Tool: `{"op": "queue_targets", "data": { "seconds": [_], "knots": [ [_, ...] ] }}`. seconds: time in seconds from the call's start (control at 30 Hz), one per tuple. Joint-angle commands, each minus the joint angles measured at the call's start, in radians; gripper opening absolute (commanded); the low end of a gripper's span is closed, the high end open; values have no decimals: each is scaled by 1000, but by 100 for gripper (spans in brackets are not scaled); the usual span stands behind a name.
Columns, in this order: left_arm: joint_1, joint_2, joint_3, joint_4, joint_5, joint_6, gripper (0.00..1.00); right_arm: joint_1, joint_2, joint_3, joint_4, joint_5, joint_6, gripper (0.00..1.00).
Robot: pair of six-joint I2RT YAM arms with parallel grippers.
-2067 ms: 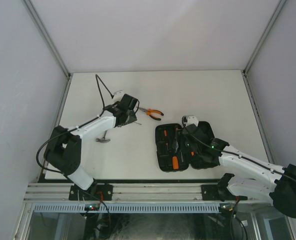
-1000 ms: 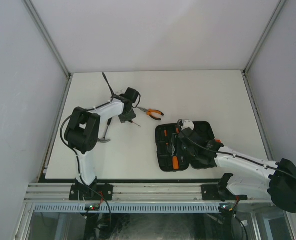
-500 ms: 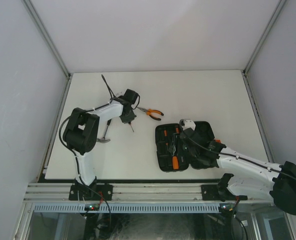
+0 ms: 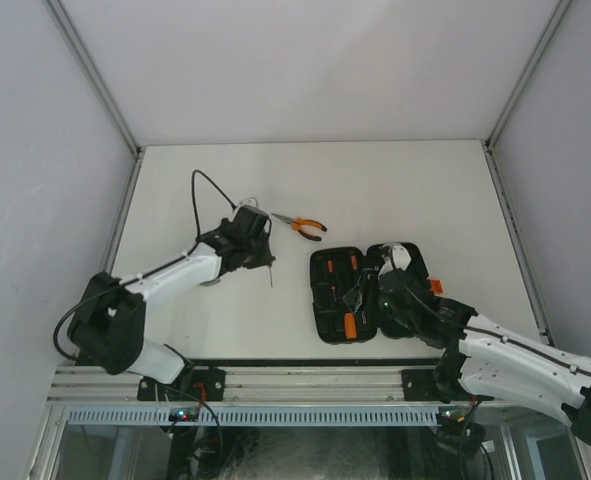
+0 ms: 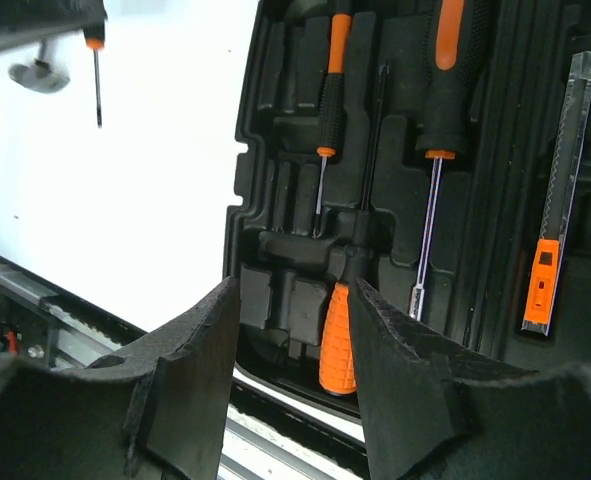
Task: Sort the tools into containers
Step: Pick up the screwdriver from the center of the board, then adjust the storage box at the center of the board.
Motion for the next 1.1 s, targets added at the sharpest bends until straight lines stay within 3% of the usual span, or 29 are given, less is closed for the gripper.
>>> {"op": "queue_targets", "data": {
  "seconds": [0.0,0.3,0.57,0.77,1.07],
  "knots": [
    [-126,-154,-95,123,102,68,10,4,-78,-29,62,68,92,46],
    [-358,-242,-175,320,200,22,10,-43,-207,-143,142,17,156,47],
    [-419,-209,-189,403,203,-39,10,-300,-182,-123,-37,-68,54,47],
    [-419,-206,-194,319,127,-85,9,-493,-41,-105,7,-216,-80,49],
    [-413,-226,-183,184,38,-105,9,-492,72,-102,76,-378,-109,48]
  ]
}}
